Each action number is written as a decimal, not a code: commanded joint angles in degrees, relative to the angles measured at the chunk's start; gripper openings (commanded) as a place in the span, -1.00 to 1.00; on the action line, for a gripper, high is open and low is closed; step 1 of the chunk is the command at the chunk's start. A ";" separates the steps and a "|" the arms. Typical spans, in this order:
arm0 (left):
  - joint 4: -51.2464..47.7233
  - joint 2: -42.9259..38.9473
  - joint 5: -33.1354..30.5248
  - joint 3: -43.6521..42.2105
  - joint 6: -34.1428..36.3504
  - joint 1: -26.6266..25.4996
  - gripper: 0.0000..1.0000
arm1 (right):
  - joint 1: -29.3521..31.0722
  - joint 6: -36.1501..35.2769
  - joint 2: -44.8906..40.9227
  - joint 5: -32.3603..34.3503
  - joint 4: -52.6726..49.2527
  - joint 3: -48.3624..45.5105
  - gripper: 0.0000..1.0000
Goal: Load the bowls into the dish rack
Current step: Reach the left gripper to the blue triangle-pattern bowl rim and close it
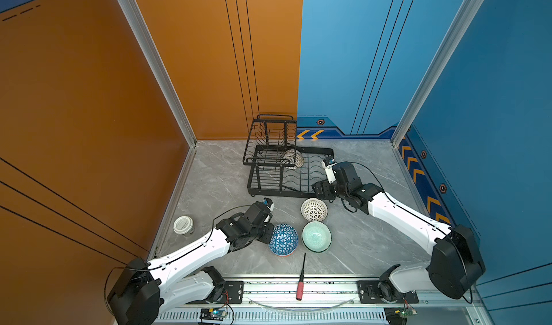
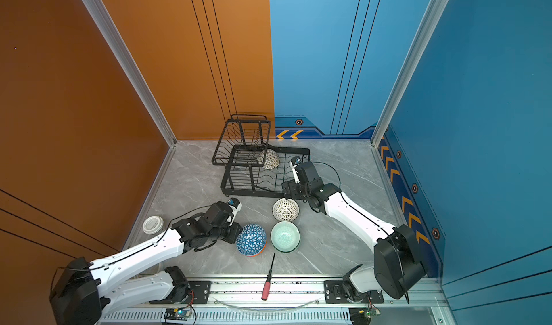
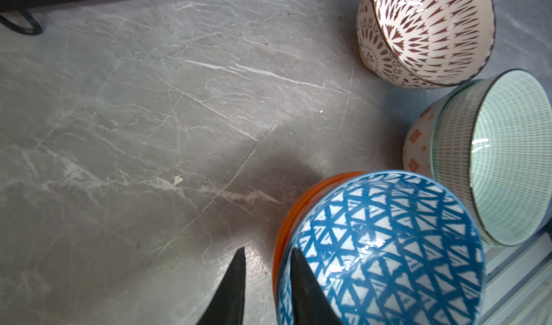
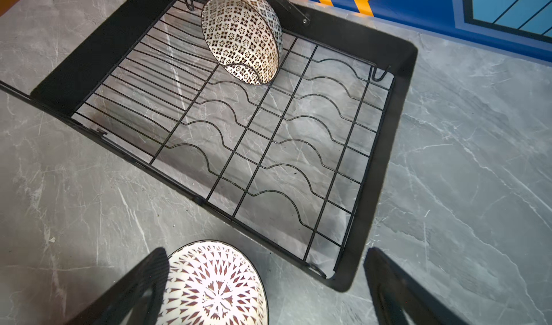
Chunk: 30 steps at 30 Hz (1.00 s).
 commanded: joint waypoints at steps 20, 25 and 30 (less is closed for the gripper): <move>1.69 2.91 1.69 1.34 -0.32 -1.68 -0.70 | -0.75 -0.15 0.20 -0.63 0.29 0.59 1.00; 0.07 2.04 0.82 2.16 -0.03 -1.72 -0.84 | -0.85 -0.31 0.08 -0.78 0.33 0.23 1.00; -2.22 0.83 -0.50 3.26 0.54 -1.88 -0.86 | -0.92 -0.23 -0.09 -1.10 0.24 -0.16 1.00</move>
